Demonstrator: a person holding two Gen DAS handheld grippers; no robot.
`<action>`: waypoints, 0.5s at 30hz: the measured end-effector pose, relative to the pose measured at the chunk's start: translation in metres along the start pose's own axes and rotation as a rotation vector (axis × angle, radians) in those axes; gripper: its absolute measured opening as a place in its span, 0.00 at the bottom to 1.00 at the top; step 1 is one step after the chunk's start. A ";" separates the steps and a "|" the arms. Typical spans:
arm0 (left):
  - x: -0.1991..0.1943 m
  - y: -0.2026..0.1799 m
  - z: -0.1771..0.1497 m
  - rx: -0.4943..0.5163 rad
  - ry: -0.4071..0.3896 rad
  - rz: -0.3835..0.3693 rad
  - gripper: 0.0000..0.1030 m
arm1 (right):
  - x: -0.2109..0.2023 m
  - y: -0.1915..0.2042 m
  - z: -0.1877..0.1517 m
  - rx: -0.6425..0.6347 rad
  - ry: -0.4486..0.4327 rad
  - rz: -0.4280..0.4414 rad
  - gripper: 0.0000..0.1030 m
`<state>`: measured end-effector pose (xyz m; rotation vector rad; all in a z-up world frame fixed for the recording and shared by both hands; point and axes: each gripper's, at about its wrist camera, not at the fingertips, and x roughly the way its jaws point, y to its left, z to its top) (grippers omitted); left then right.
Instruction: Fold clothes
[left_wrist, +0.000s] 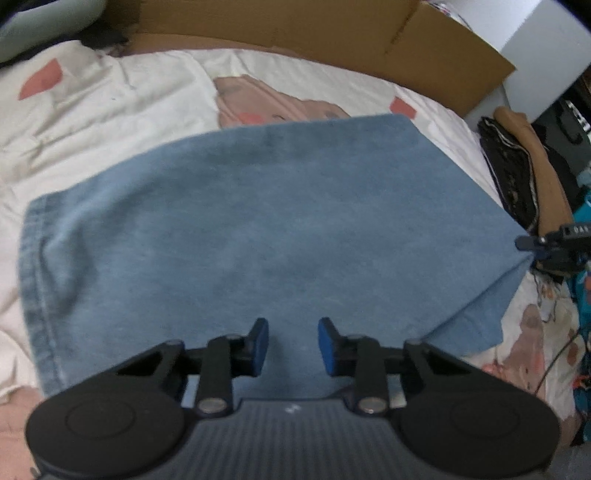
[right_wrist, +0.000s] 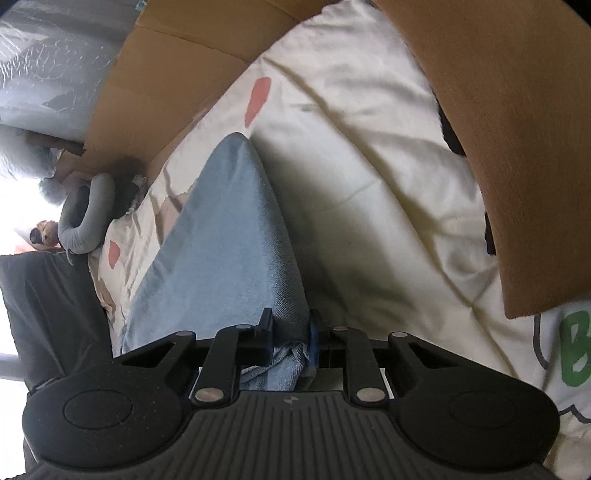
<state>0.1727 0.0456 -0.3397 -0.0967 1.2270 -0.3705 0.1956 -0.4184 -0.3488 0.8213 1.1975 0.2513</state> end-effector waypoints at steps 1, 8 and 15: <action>0.002 -0.003 -0.001 0.002 0.003 -0.009 0.26 | 0.001 0.001 0.000 -0.013 0.001 -0.005 0.17; 0.014 -0.024 -0.008 0.047 0.033 -0.063 0.13 | 0.008 -0.026 -0.006 0.035 -0.005 0.054 0.26; 0.023 -0.036 -0.006 0.066 0.047 -0.077 0.12 | 0.028 -0.048 -0.018 0.110 -0.006 0.091 0.43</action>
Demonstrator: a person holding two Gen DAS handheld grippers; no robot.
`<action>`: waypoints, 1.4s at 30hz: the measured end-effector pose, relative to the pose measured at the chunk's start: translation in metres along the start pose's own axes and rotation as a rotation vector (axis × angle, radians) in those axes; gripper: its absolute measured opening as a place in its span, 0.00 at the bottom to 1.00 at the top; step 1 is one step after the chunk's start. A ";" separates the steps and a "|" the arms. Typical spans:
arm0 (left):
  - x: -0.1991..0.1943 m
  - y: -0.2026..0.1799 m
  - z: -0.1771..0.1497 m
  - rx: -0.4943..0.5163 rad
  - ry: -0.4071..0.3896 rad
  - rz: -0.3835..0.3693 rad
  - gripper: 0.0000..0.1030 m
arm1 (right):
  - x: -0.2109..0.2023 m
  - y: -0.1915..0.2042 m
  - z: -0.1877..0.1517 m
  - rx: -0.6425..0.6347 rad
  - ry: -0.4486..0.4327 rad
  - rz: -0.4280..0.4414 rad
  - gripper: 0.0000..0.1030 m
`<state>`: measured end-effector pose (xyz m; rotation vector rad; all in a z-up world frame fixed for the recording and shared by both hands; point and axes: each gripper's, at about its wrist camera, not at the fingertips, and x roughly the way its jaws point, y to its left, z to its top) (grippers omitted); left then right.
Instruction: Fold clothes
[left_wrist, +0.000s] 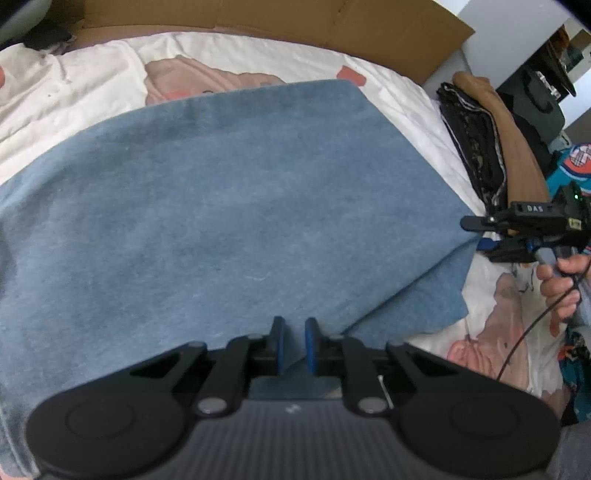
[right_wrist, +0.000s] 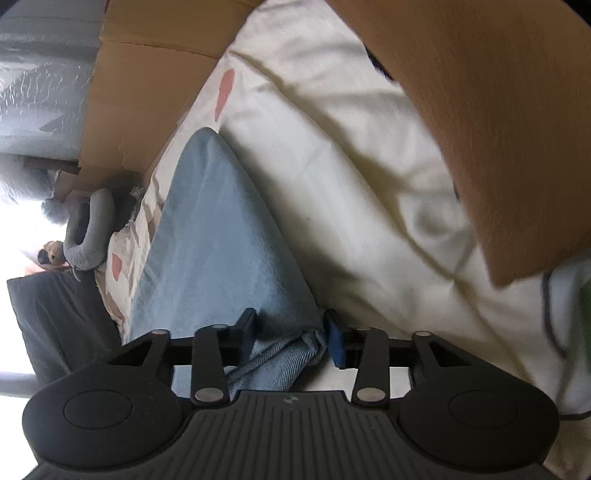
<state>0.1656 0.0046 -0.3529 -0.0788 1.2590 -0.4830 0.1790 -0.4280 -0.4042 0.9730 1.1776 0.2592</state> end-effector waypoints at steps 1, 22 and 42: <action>0.002 -0.001 0.000 -0.001 0.004 0.001 0.12 | 0.004 -0.002 -0.002 0.010 0.001 0.012 0.45; 0.025 -0.026 0.008 0.063 0.056 0.046 0.10 | 0.026 0.005 0.010 -0.015 -0.004 0.091 0.44; 0.013 -0.021 -0.005 -0.011 0.041 -0.107 0.02 | 0.023 0.039 0.018 -0.165 0.026 0.021 0.21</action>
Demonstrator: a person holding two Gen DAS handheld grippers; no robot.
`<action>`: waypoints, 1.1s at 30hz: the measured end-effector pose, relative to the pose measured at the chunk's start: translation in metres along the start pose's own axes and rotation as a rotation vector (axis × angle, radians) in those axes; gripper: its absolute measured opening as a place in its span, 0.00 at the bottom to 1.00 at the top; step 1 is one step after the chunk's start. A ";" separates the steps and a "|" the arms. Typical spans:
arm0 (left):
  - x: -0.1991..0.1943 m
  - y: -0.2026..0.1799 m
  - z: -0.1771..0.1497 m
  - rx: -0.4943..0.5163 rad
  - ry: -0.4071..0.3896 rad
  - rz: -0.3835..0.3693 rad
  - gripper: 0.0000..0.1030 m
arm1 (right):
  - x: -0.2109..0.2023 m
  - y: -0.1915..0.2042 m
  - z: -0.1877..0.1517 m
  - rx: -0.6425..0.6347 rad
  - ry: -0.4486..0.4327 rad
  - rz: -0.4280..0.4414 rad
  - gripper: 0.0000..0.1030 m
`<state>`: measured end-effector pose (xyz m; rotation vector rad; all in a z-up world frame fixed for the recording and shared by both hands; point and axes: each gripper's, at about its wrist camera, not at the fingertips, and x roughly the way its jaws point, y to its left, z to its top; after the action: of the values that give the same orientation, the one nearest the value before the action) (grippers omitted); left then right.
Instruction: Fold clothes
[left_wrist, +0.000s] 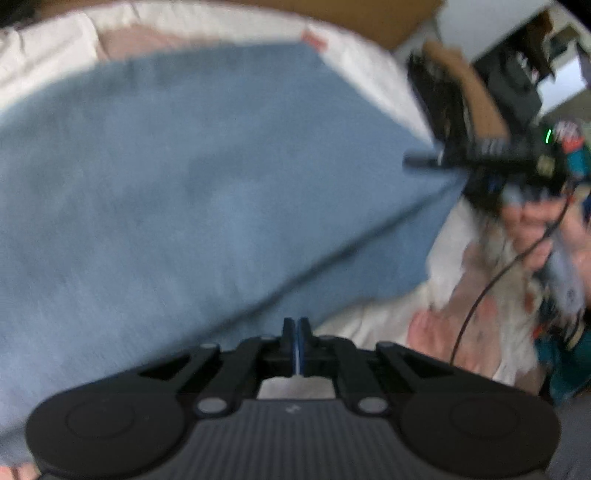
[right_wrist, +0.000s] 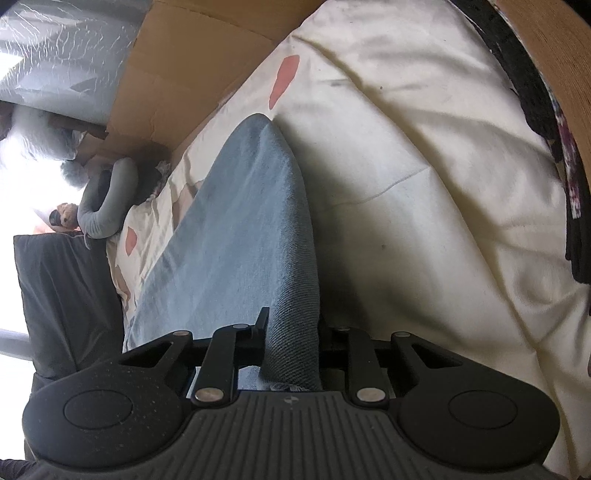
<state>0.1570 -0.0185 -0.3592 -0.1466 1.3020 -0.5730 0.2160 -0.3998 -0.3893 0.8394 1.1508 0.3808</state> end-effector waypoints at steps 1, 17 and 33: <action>-0.001 0.003 0.007 -0.011 -0.017 0.019 0.02 | 0.000 0.000 0.000 0.002 0.002 -0.003 0.24; 0.006 0.039 0.033 -0.063 -0.110 0.194 0.03 | 0.014 0.004 0.020 -0.031 0.051 -0.046 0.32; 0.011 0.074 0.099 -0.071 -0.232 0.287 0.03 | 0.028 0.017 0.033 -0.093 0.081 -0.073 0.32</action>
<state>0.2744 0.0179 -0.3722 -0.0793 1.0936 -0.2562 0.2597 -0.3830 -0.3888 0.7042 1.2265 0.4076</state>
